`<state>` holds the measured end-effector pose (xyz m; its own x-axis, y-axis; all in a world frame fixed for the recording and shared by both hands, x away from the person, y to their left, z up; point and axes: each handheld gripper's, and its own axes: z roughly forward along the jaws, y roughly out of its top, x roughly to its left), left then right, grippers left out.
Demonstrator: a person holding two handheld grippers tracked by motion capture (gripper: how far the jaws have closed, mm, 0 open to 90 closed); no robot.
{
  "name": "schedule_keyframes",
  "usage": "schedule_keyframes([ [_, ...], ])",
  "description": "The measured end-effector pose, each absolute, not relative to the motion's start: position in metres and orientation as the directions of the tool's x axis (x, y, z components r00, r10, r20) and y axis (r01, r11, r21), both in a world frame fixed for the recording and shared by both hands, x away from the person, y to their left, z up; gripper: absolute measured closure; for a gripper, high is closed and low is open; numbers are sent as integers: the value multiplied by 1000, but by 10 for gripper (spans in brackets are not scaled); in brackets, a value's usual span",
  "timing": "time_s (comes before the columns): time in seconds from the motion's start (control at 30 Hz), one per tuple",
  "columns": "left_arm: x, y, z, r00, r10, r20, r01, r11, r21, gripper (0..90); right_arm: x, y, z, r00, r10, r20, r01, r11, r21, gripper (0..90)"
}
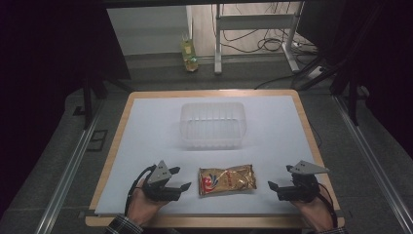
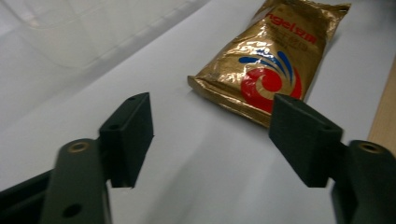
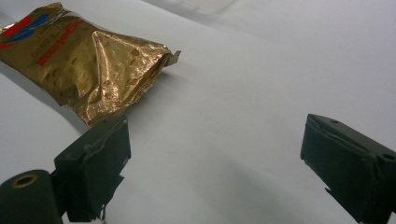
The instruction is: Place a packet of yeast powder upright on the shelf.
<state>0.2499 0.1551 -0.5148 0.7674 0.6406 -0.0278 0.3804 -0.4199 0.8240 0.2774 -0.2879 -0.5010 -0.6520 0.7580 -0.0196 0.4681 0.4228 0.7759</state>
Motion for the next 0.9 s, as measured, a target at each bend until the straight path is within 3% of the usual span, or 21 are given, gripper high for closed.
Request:
schedule_keyframes([
  [0.3, 253, 145, -514, 775, 631, -33, 376, -419, 826, 557, 277, -286, -501, -658, 752, -23, 465, 430, 774, 86],
  [0.67, 265, 127, -519, 819, 567, -87, 386, -432, 815, 889, 277, -284, -503, -663, 748, -26, 465, 439, 769, 88],
  [0.9, 269, 116, -522, 825, 557, -90, 378, -426, 822, 893, 277, -283, -503, -666, 745, -33, 464, 449, 764, 91],
])
